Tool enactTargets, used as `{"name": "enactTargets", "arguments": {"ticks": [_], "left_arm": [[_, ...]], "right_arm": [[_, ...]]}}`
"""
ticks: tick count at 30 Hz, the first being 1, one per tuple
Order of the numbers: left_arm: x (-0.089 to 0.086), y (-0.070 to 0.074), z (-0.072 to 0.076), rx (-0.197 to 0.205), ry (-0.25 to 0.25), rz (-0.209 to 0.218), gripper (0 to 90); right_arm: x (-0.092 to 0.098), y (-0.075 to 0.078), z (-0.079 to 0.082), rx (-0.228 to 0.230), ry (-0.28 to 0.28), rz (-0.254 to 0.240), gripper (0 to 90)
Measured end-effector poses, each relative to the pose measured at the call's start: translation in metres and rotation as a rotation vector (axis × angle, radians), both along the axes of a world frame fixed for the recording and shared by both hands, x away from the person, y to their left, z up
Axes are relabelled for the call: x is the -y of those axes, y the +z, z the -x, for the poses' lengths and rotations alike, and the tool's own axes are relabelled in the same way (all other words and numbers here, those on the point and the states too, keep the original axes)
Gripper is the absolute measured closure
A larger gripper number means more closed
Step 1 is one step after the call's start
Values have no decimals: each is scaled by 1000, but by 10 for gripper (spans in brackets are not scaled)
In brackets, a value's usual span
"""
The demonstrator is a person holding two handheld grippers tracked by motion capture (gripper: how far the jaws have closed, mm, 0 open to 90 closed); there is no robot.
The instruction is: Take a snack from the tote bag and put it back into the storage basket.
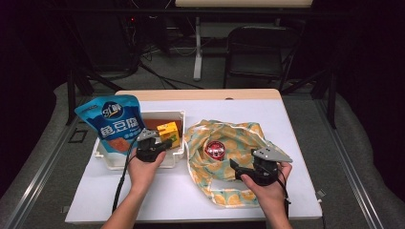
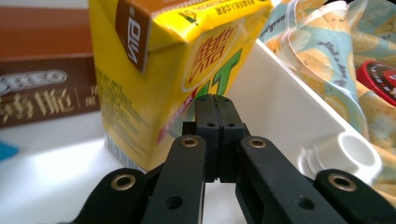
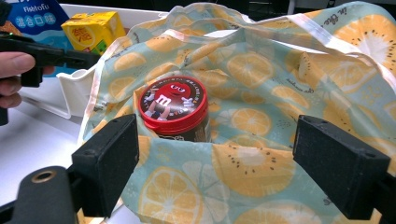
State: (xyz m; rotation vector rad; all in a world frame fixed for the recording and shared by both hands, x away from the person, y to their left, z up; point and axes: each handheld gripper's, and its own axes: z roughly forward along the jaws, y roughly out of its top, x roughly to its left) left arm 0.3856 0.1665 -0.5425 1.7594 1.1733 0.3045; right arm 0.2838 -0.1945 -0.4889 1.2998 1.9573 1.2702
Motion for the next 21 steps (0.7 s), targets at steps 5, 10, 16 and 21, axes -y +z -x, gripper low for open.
{"name": "enactTargets", "arguments": {"ticks": [5, 10, 16, 21], "left_arm": [[-6, -2, -3, -27, 57, -1, 900], [-11, -2, -5, -56, 43, 30, 889], [-27, 7, 13, 11, 105, 28, 900], [-46, 3, 9, 2, 212, 39, 900]], "right_arm": [[1, 0, 0, 2, -2, 1, 143], [2, -1, -1, 1, -5, -3, 143], [2, 0, 0, 2, -8, -1, 143], [2, 0, -1, -1, -6, -1, 144]]}}
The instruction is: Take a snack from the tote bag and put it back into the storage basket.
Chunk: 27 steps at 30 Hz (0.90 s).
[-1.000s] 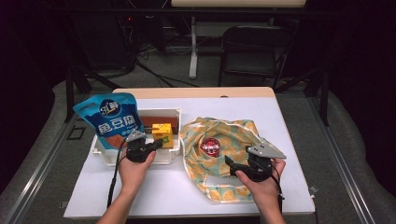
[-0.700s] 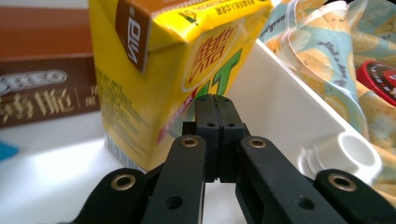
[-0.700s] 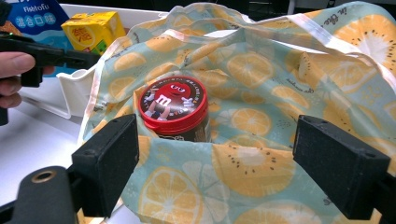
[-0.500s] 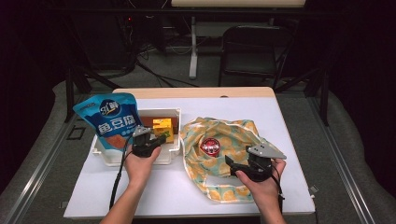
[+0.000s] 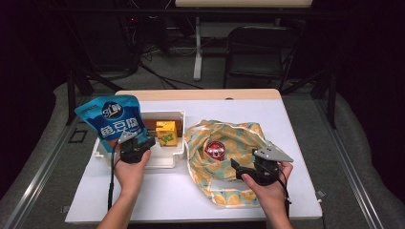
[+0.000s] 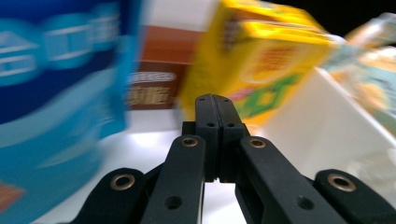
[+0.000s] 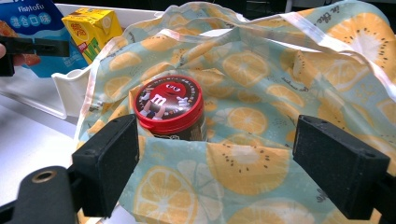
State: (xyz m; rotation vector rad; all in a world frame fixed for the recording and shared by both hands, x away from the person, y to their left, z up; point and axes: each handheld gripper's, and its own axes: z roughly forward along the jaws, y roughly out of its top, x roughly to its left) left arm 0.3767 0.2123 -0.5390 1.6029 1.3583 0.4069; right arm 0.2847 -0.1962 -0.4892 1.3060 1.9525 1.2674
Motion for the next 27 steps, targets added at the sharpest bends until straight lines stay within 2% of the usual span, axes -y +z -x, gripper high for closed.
{"name": "enactTargets", "arguments": {"ticks": [2, 3, 5, 6, 7, 8, 12, 14, 16, 18, 22, 25, 27], "left_arm": [[2, -3, -7, -2, 6, -7, 900], [3, -4, -10, 8, 16, 6, 900], [6, -8, -16, -3, 12, 45, 900], [7, -9, -17, -13, 7, 44, 900], [10, -10, -19, -18, -7, 9, 900], [12, -10, -20, -18, -2, 1, 900], [12, -7, -23, -22, 5, 9, 900], [13, -4, -24, -16, 6, -6, 900], [15, -4, -25, -16, 5, 3, 900], [17, -5, -26, -17, -3, -12, 900], [24, -4, -29, -22, -14, -14, 900], [28, -4, -32, -27, -17, 20, 900], [29, -3, -33, -23, -14, 9, 900]], "right_arm": [[-2, 0, 0, 1, 0, 4, 144], [-2, 0, 1, 1, 3, 8, 144], [-4, 0, 1, 4, 1, 4, 144], [-3, 0, 1, 3, 2, 7, 144], [-3, 0, 1, 2, 1, 7, 144], [-2, 0, 1, 2, 1, 7, 145], [-2, -1, 0, 2, -2, 1, 146], [-2, -1, 0, 0, -1, 2, 146], [-3, -1, 1, 1, 2, 1, 146], [-3, -1, 1, 0, 4, 5, 146], [-6, -1, 1, 0, 7, 8, 147], [-8, -2, 1, -4, 16, 7, 147], [-10, -3, 1, -6, 17, 11, 147]]}}
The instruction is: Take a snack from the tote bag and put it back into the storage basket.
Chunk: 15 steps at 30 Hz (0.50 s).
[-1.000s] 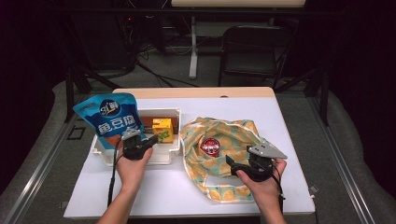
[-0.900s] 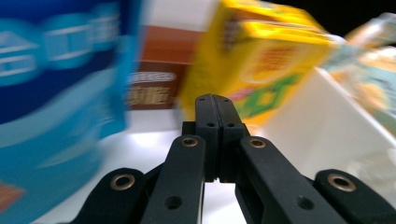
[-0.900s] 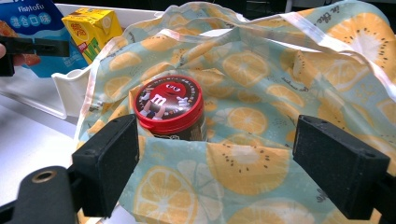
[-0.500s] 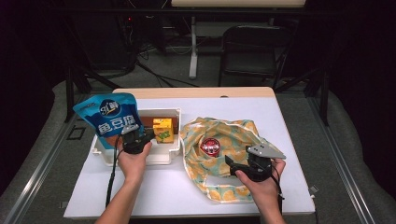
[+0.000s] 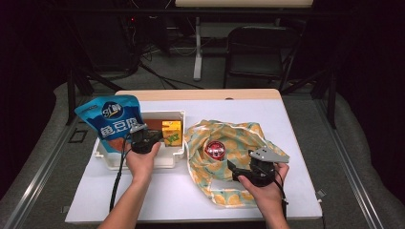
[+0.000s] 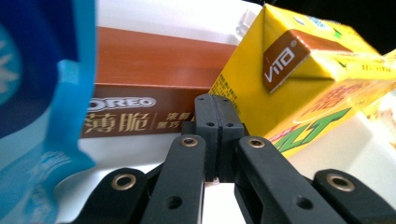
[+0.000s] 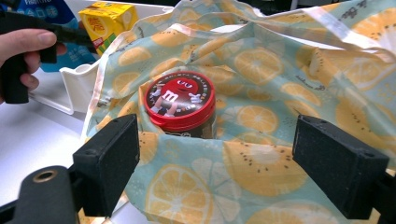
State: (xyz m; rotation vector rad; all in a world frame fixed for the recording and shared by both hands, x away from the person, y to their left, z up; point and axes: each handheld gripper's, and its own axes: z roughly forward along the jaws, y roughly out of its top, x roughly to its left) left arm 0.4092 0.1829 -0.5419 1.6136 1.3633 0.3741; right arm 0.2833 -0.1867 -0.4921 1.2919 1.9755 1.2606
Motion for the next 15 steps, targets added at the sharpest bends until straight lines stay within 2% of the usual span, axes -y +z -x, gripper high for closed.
{"name": "enactTargets", "arguments": {"ticks": [5, 7, 9, 10, 13, 15], "left_arm": [[-4, 2, 4, 1, 1, 3, 900], [-8, 5, 11, 17, 5, 12, 900], [-11, 7, 19, 35, -7, 1, 898], [-12, 9, 23, 43, -16, -5, 864], [-17, 13, 37, 72, -35, -17, 795], [-18, 17, 47, 90, -49, -20, 754]], "right_arm": [[-2, 0, 0, -3, 7, 2, 149], [-3, 0, -1, -3, 9, 0, 153], [-6, -1, -3, 6, 10, -16, 165], [-7, -1, -3, 6, 15, -9, 176], [-11, 0, -6, 16, 26, -16, 256], [-14, 1, -7, 32, 31, -23, 402]]}}
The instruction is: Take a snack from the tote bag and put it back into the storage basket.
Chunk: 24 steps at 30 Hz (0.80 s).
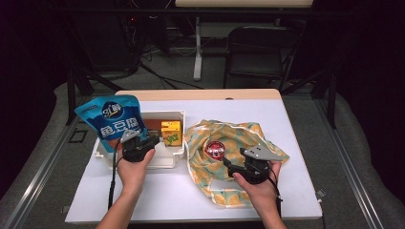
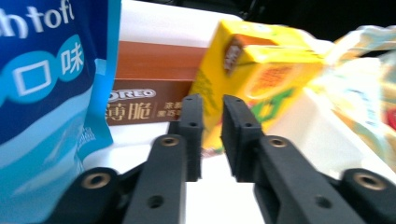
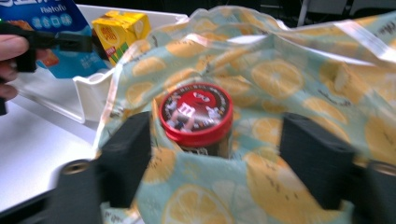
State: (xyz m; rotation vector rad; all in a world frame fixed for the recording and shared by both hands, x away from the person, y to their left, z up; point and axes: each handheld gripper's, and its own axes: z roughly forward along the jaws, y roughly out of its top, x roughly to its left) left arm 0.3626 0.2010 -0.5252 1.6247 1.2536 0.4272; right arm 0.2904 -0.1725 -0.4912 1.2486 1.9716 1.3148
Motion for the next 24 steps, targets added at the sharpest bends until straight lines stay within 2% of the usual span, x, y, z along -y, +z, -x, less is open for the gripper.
{"name": "enactTargets", "arguments": {"ticks": [3, 5, 8, 10, 14, 16, 22, 24], "left_arm": [[-2, 4, 15, 25, -27, -15, 707], [-4, 7, 23, 38, -40, -17, 677], [-4, 8, 34, 57, -59, -7, 626], [-4, 8, 41, 74, -74, -18, 583], [-2, 5, 51, 96, -96, 14, 524], [0, 4, 54, 105, -115, -4, 509], [3, -3, 58, 93, -148, -9, 487], [3, -5, 59, 85, -154, -17, 487]], "right_arm": [[-3, -2, -4, -1, 27, -28, 613], [-6, -5, -6, -3, 13, -26, 763], [-11, -11, -8, -7, -14, 8, 900], [-14, -16, -11, -14, -31, 23, 900], [-22, -30, -14, -49, -53, 48, 900], [-25, -38, -15, -72, -51, 50, 900], [-33, -53, -19, -133, -2, 53, 900], [-37, -58, -20, -161, 26, 70, 900]]}}
